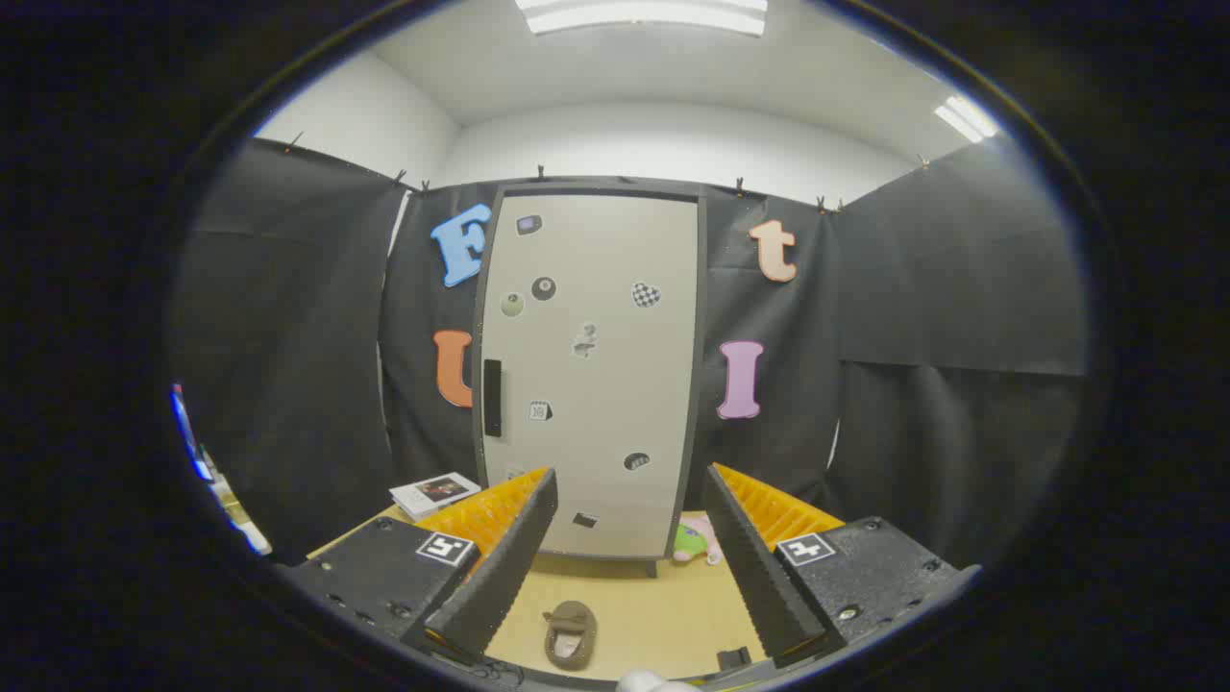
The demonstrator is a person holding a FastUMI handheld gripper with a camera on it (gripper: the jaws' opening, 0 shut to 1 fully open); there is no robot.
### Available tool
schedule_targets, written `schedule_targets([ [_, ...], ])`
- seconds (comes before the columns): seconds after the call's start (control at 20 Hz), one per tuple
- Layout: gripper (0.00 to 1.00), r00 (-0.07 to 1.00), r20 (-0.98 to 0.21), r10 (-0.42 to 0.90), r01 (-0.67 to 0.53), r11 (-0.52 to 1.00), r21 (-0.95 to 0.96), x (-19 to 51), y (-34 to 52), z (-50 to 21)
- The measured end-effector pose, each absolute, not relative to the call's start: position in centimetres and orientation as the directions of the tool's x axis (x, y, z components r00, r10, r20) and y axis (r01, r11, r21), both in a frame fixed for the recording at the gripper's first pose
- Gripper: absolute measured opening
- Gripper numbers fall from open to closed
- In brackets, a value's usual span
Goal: Open the shoe cabinet door, grab the shoes and put them into the shoe cabinet, then close the shoe cabinet door.
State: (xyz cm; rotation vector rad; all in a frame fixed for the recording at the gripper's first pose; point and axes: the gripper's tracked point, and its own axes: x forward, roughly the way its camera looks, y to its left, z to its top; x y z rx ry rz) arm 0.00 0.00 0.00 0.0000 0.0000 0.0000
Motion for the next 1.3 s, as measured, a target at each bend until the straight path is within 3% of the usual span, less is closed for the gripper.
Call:
schedule_targets([
  [0.75, 1.00, 0.999, -0.035, -0.027, 0.027, 1.000, -0.015, 1.2, 2.4, -0.8],
  [1.05, 0.99, 0.997, -0.077, 0.002, -0.001, 1.000, 0.009, 6.3, 6.5, -1.7],
  [1.3, 0.99, 0.998, -0.039, 0.057, -0.056, 0.998, 0.015, 14.2, 12.0, 0.2],
])
